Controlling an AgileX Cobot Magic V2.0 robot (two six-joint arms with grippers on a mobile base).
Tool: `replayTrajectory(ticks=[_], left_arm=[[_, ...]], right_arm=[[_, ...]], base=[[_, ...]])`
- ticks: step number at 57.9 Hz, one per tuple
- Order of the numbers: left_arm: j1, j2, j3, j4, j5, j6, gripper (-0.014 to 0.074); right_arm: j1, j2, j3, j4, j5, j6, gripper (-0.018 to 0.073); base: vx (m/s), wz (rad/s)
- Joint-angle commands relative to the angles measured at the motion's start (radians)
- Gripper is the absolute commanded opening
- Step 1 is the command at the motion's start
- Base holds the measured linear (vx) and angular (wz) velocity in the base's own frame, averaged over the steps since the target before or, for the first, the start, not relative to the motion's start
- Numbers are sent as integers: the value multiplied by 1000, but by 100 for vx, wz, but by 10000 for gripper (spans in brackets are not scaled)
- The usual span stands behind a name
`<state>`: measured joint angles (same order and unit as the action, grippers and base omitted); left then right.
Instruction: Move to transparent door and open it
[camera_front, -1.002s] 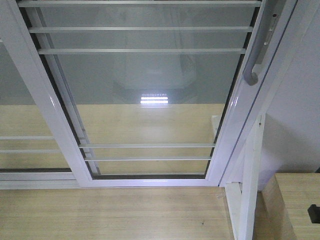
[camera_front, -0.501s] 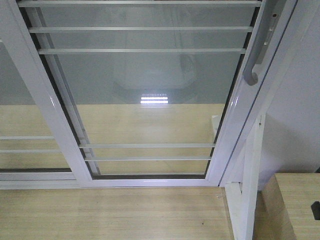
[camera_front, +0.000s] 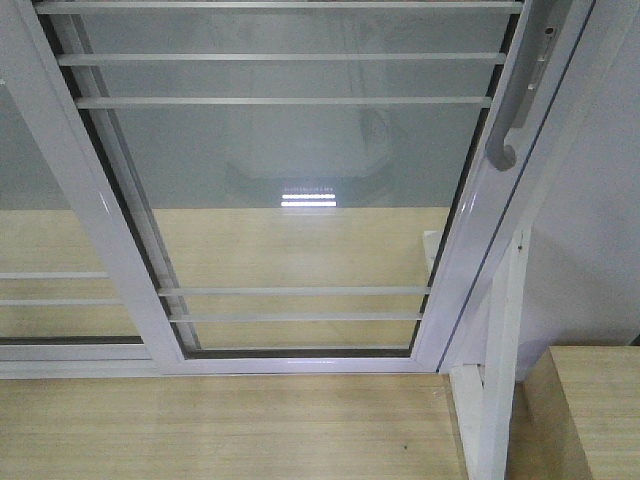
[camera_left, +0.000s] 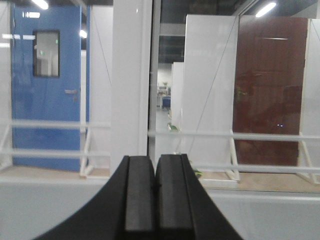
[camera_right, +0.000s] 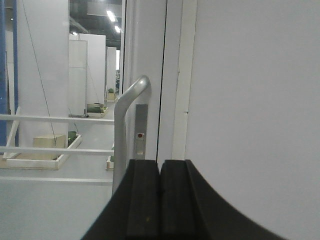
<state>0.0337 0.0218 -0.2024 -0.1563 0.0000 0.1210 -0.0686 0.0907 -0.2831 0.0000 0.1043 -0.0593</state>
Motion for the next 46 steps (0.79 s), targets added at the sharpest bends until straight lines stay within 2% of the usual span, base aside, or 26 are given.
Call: replayTrajectory(ticks=[1,11,19,28,38,46], left_arm=[[-6,84,-116,39,-30,40,-6],[-6,303,-245,47,-46,49,-6],[-6,486,-254,47,-77,49,-6],[-6,645,-254,46,-80,48,-6],[-6,722,-254,46,-80,48,3],[-6,733,-254,46,-80,48,41]], right_arm=[[-4,113,-119,7,-47,-29,-6],[-4,332,-225,14,-94,-26,-6],[-4,488,-230,13,-167,-27,-6],[-4,625,-230,13,-172,-27,-6],[-4,732,-230,14,-221,-27,4],[-4,772,-230,14,-252,-27,60]], base=[[0,0],[0,0],[0,0],[0,0],[0,0],[0,0]])
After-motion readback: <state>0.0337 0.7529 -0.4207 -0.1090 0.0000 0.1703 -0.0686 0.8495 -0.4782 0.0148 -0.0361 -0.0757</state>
